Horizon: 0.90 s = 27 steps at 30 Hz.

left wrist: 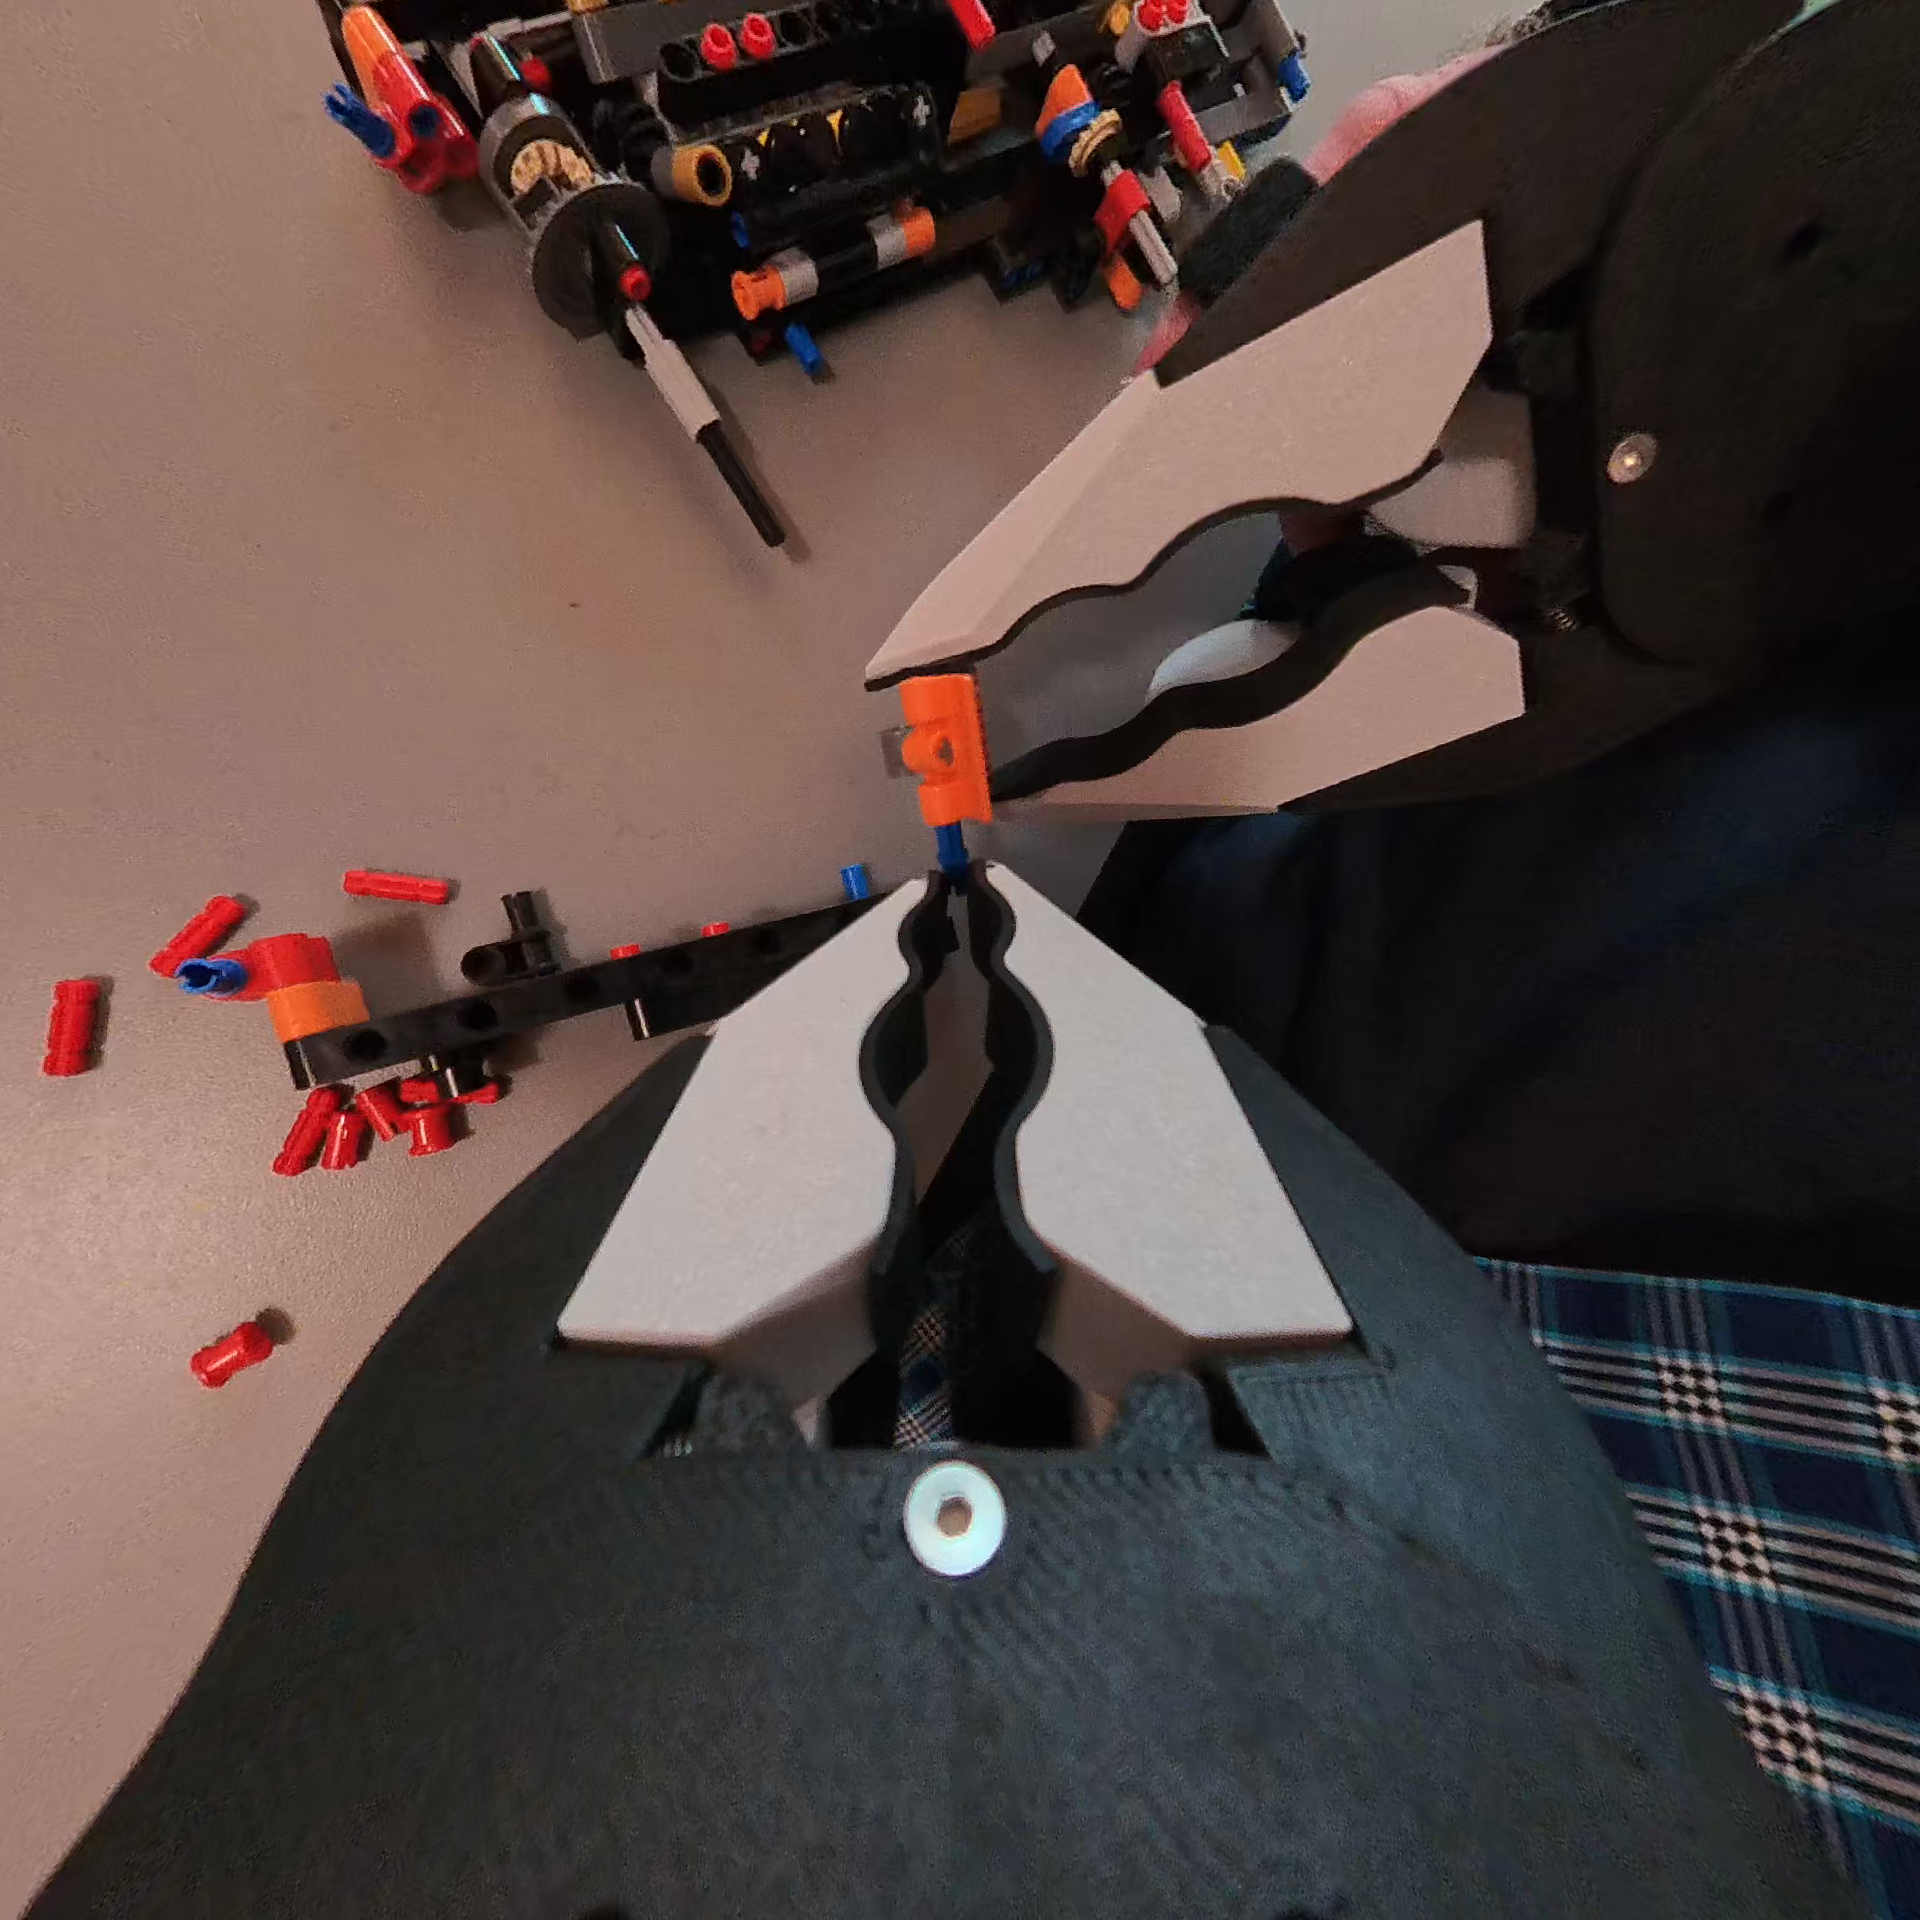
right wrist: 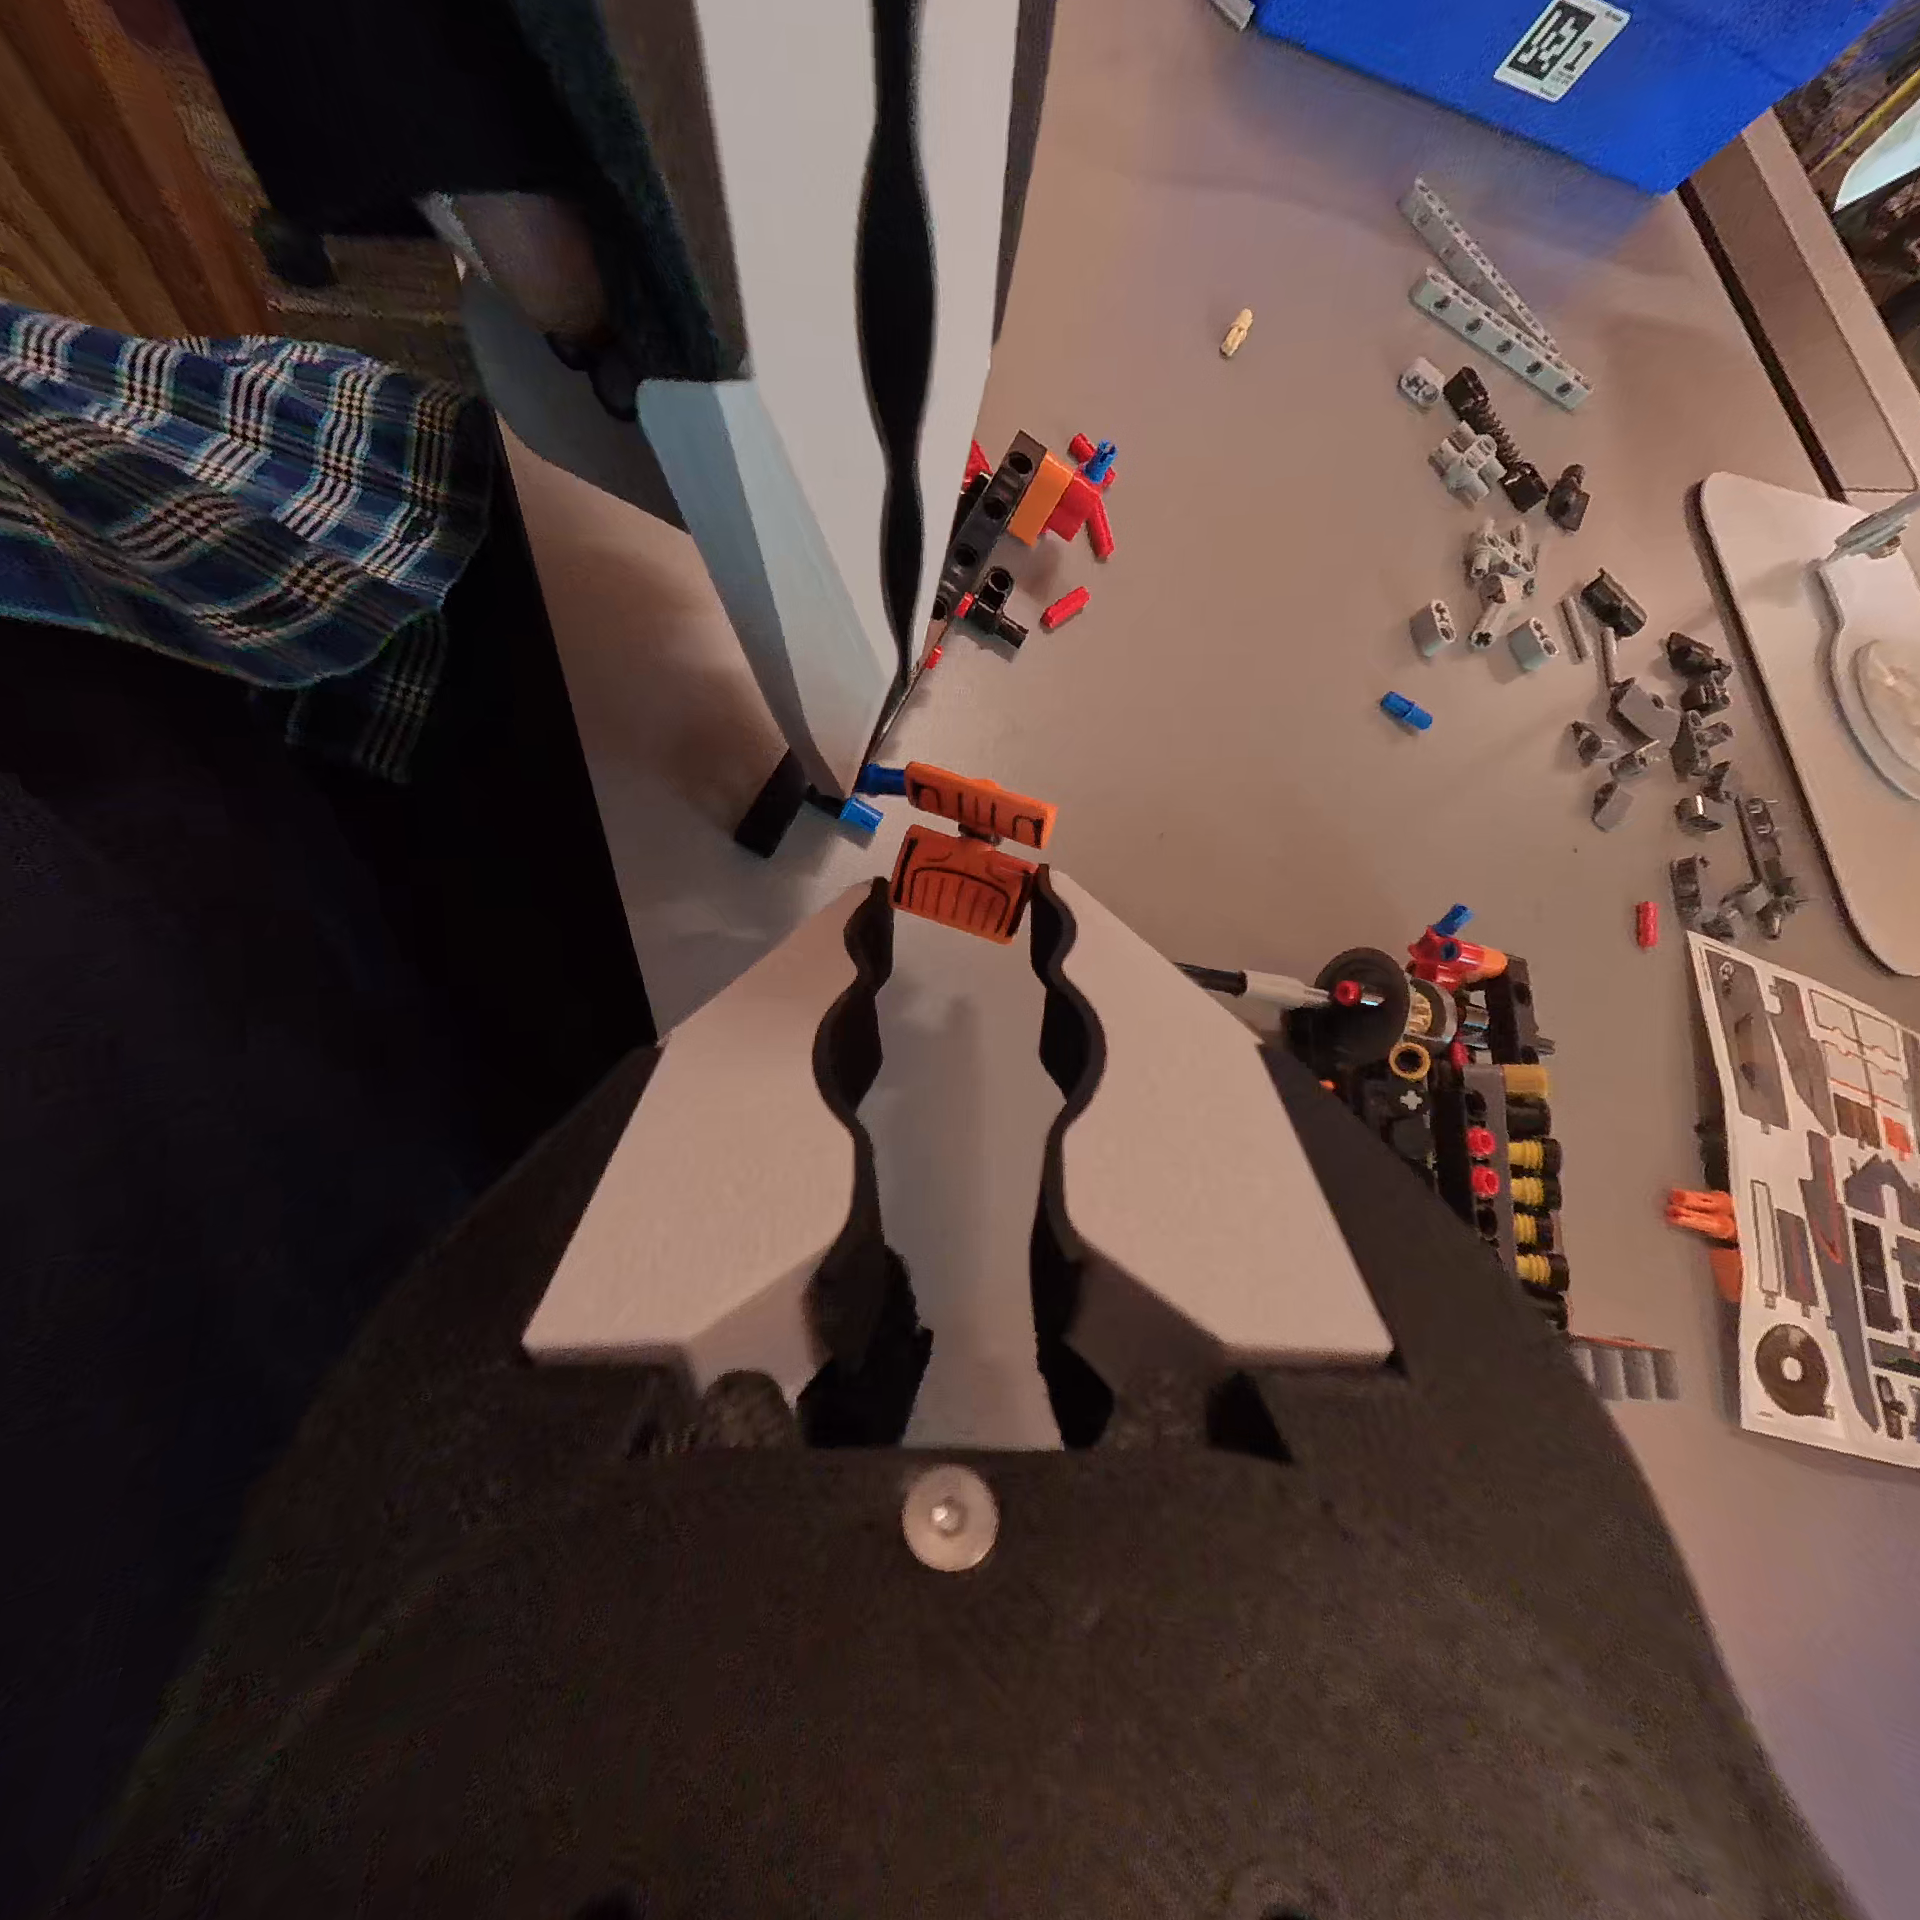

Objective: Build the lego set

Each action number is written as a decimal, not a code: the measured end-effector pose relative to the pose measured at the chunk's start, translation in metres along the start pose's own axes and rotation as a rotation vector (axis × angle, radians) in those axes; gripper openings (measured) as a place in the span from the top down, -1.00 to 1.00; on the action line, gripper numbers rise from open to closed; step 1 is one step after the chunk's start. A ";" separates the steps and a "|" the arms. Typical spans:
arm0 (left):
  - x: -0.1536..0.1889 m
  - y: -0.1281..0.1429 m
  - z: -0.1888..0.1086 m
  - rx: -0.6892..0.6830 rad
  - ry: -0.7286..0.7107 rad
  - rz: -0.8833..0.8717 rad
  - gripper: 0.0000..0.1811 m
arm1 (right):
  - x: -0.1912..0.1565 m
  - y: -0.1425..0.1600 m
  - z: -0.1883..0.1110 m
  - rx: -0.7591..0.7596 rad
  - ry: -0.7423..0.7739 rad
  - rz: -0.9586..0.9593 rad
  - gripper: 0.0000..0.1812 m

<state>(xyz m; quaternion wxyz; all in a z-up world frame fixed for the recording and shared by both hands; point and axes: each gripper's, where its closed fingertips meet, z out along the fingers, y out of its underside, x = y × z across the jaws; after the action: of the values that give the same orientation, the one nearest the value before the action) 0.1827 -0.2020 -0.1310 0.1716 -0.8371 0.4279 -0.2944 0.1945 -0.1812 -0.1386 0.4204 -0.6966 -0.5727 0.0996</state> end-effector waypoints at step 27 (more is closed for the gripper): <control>-0.009 -0.017 0.007 0.008 -0.261 0.152 1.00 | -0.005 0.018 0.007 -0.066 -0.140 0.337 0.73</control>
<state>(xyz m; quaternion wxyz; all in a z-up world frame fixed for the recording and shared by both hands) 0.1936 -0.1841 -0.1303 0.2508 -0.8327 0.4632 -0.1710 0.2012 -0.1818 -0.1570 0.3339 -0.7875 -0.4787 0.1981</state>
